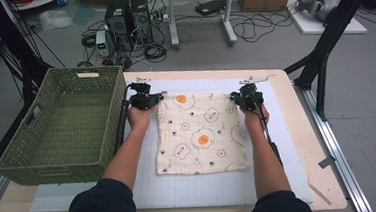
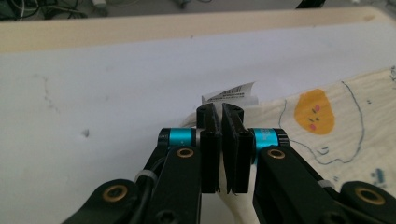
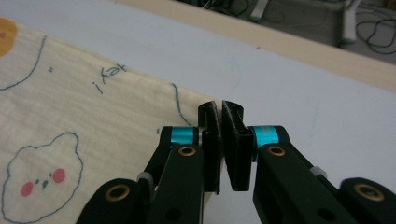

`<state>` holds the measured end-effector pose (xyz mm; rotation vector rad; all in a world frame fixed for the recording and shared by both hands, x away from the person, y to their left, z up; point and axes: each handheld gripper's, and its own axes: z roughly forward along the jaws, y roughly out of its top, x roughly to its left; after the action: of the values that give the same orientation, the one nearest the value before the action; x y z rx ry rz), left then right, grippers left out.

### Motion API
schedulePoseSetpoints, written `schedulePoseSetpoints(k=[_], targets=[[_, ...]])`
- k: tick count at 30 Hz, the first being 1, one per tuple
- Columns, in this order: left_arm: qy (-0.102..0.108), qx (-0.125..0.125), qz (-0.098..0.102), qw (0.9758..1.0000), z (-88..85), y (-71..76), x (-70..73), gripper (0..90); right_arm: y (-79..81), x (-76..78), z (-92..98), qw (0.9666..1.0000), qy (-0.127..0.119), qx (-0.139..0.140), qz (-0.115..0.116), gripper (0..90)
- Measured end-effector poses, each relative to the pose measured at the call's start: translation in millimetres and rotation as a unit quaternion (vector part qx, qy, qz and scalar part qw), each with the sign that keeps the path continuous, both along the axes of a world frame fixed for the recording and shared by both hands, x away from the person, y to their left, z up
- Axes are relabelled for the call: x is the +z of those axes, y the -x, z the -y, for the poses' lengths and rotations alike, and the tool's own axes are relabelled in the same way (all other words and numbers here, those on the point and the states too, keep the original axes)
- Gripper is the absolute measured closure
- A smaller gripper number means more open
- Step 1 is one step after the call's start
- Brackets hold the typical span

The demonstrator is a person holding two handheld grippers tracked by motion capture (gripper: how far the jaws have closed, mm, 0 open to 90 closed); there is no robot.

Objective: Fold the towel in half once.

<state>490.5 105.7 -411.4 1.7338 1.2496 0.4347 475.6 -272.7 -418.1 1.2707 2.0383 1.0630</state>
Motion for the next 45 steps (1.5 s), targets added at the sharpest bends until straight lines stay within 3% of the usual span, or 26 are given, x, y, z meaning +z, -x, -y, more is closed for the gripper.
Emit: schedulePoseSetpoints(k=[2,3,5,8,11,16,23,28,30,45], targets=[[0.011,-0.006,0.013,0.9998,0.5,1.4,5.4,85.5,1.1,1.7,2.5,0.9998,-0.021,-0.007,0.004,86.5],[0.006,-0.012,0.01,0.9999,0.9,2.8,5.6,85.5,1.5,1.7,3.0,0.9997,-0.023,-0.005,0.004,86.5],[-0.014,-0.027,0.001,0.9995,1.1,7.1,3.5,85.5,3.7,2.5,2.4,0.9998,-0.018,0.004,0.001,86.5],[-0.001,-0.026,0.007,0.9996,-1.8,15.4,2.2,85.5,9.2,7.0,-0.9,0.9995,-0.022,0.018,0.012,86.4],[-0.024,-0.044,0.004,0.9987,-1.7,23.1,5.9,85.5,15.9,8.7,-4.4,0.9991,-0.016,0.039,0.01,86.4],[-0.015,-0.053,0.017,0.9983,-4.0,36.8,17.0,85.4,30.9,8.2,-1.9,0.9984,-0.014,0.054,0.009,86.4],[-0.005,-0.073,0.025,0.997,-11.0,71.3,21.1,85.4,63.0,13.8,9.4,0.9967,-0.026,0.076,0.013,86.3],[-0.018,-0.096,0.054,0.9938,-10.7,100.7,26.2,85.3,90.6,14.4,9.0,0.9945,-0.024,0.102,0.009,86.4],[-0.017,-0.105,0.062,0.9924,-10.5,113.7,24.4,85.4,104.1,13.7,8.2,0.9937,-0.018,0.107,0.025,86.4],[-0.009,-0.135,0.057,0.9891,-19.5,167.9,-3.1,85.2,153.9,4.7,16.5,0.9921,-0.009,0.124,0.017,85.9]])
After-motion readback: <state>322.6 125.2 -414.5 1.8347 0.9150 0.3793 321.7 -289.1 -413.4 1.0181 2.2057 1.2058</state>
